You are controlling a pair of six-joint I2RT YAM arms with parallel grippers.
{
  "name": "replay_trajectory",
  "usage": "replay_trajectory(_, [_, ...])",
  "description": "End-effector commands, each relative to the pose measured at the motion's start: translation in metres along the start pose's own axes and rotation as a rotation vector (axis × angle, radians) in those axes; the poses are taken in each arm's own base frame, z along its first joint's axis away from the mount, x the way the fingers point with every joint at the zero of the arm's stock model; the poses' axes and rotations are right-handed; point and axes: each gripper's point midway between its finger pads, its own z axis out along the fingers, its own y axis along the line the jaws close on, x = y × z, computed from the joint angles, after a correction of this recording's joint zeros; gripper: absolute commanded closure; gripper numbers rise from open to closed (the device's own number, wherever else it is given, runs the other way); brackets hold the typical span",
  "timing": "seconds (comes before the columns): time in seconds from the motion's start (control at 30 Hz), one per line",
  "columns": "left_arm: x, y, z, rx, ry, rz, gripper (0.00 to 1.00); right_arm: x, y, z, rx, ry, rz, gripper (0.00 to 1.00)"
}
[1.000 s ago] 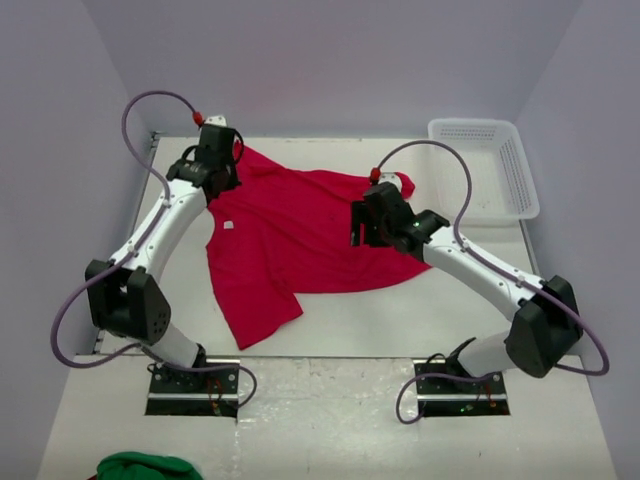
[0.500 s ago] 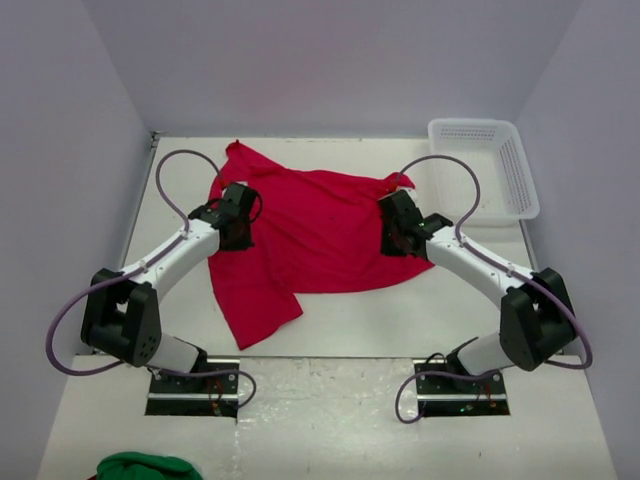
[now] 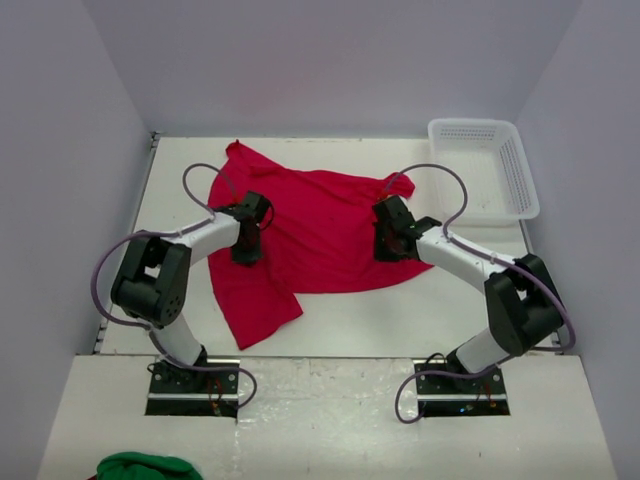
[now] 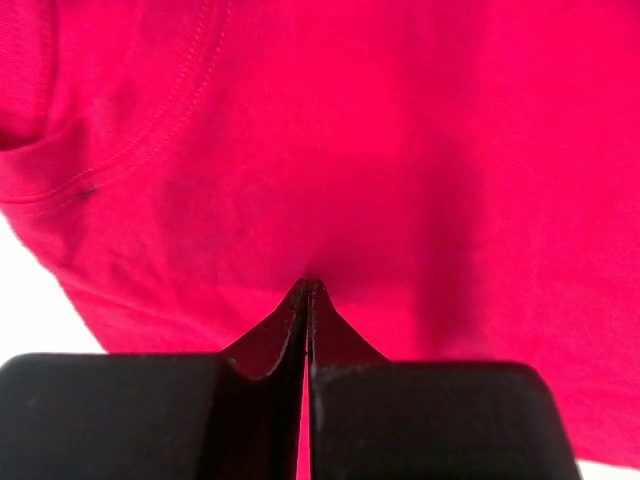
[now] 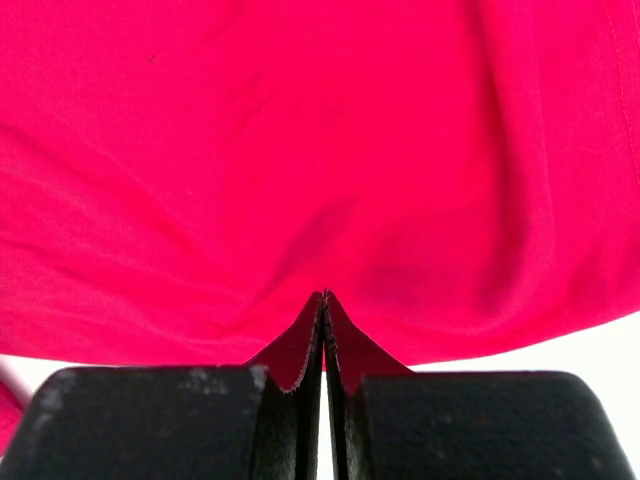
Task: Fold and stack the t-shirts
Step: Flatten out the tshirt
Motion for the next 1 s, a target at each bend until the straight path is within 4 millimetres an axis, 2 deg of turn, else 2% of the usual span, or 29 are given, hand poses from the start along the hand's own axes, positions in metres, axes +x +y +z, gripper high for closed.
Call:
replay_trajectory(0.0, [-0.010,-0.004,0.006,-0.012,-0.017,-0.024,1.00,-0.019,0.015,-0.014,-0.073,-0.080,-0.001,1.00])
replay_trajectory(0.2, [0.000,0.006,0.029,-0.031,0.056,-0.046,1.00,-0.026,0.020,-0.032,-0.112,-0.120,0.008,1.00])
replay_trajectory(0.3, [-0.002,0.023,0.041,-0.021,0.094,-0.116,1.00,-0.028,0.022,-0.040,-0.131,-0.133,0.010,1.00])
replay_trajectory(0.43, [-0.020,0.049,0.050,-0.054,0.098,-0.170,1.00,-0.027,0.021,-0.042,-0.132,-0.133,0.005,1.00])
replay_trajectory(0.5, [-0.029,0.055,0.049,-0.069,0.094,-0.189,1.00,-0.024,0.018,-0.039,-0.119,-0.119,0.003,1.00])
replay_trajectory(0.67, [-0.059,0.056,0.045,-0.089,0.072,-0.185,1.00,-0.023,0.015,-0.035,-0.097,-0.114,0.001,1.00])
replay_trajectory(0.87, [-0.073,0.067,0.042,-0.113,0.054,-0.196,1.00,-0.022,-0.002,-0.029,0.005,-0.098,0.012,0.93])
replay_trajectory(0.97, [-0.075,0.084,0.043,-0.131,0.060,-0.238,1.00,-0.021,-0.012,-0.027,0.018,-0.084,0.048,0.89])
